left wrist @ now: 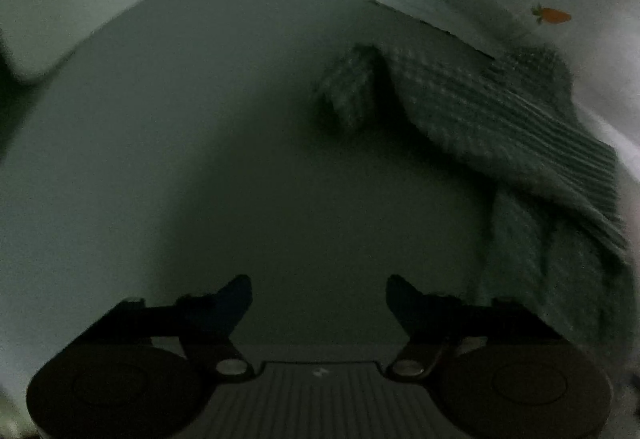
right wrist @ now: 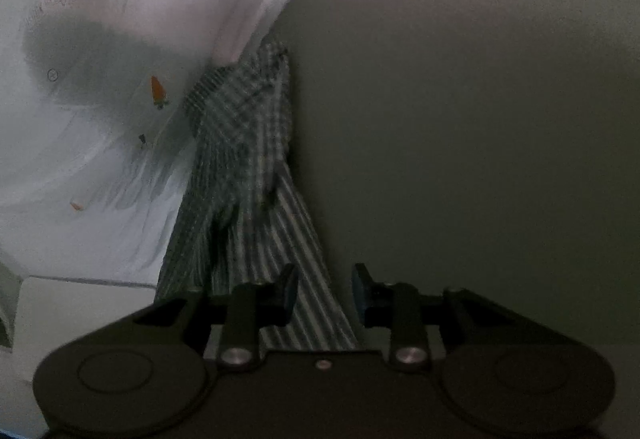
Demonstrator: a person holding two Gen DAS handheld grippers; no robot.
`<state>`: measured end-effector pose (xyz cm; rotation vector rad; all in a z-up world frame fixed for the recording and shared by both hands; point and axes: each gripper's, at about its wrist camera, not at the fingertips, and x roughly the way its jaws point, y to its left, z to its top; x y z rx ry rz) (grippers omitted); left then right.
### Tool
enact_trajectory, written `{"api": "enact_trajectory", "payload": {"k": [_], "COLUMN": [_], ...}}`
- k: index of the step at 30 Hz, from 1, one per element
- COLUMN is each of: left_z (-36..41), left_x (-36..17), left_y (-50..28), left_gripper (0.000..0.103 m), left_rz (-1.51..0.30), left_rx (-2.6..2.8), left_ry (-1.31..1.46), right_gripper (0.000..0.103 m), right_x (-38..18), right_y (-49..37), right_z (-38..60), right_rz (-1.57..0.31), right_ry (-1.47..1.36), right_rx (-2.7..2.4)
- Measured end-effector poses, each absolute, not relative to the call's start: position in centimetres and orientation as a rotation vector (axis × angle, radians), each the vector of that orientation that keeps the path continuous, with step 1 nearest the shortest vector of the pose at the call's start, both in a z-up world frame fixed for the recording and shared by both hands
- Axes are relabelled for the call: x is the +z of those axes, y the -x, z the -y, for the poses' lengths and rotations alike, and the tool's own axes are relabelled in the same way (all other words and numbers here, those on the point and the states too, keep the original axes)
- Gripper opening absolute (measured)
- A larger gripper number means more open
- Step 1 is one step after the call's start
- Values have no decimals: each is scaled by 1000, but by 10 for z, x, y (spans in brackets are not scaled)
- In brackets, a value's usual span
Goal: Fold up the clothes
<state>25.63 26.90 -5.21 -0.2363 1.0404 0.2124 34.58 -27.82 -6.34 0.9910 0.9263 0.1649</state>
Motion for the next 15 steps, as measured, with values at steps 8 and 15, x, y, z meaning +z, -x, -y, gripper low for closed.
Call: {"api": "enact_trajectory", "payload": {"k": [8,15], "left_z": [-284,-284], "left_x": [-68,-59], "left_y": [-353,-378], "left_gripper": [73,3], "left_rz": [-926,-771], "left_rx": [104,-62], "left_ry": [109,126], "right_gripper": [41,40], "right_x": [-64,-58], "right_y": [-414,-432], "right_z": [256,241], "right_rz": [-978,-989], "right_ry": [-888,-788], "right_rx": [52,27]}}
